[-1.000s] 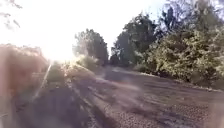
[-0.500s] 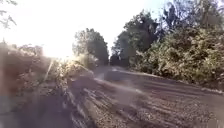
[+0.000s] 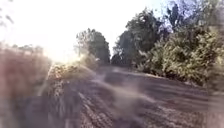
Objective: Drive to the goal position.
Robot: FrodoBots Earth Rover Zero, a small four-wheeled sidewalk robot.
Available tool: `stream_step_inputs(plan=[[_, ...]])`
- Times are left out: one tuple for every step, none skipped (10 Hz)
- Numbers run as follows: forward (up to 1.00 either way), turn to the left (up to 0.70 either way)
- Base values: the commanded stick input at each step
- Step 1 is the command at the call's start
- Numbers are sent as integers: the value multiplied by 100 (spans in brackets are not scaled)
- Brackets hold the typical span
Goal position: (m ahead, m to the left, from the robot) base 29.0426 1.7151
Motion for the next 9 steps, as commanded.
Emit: stream_step_inputs(plan=[[100, 0], [100, 0], [100, 0], [100, 0], [100, 0], [100, 0], [100, 0], [100, 0], [100, 0]])
